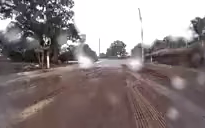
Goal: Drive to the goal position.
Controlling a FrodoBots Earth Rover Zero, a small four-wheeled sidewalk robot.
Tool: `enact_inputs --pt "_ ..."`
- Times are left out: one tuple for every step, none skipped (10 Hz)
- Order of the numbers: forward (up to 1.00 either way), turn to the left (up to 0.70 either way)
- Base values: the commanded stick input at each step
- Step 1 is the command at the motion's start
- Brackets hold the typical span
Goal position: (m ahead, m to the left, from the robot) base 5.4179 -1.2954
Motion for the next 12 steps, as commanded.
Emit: enact_inputs --pt "0.85 0.0" --pt "0.85 0.0" --pt "0.85 0.0" --pt "0.85 0.0" --pt "0.85 0.0" --pt "0.85 0.0" --pt "0.85 0.0" --pt "0.85 0.0" --pt "0.85 0.0" --pt "0.85 0.0" --pt "0.85 0.0" --pt "0.85 0.0"
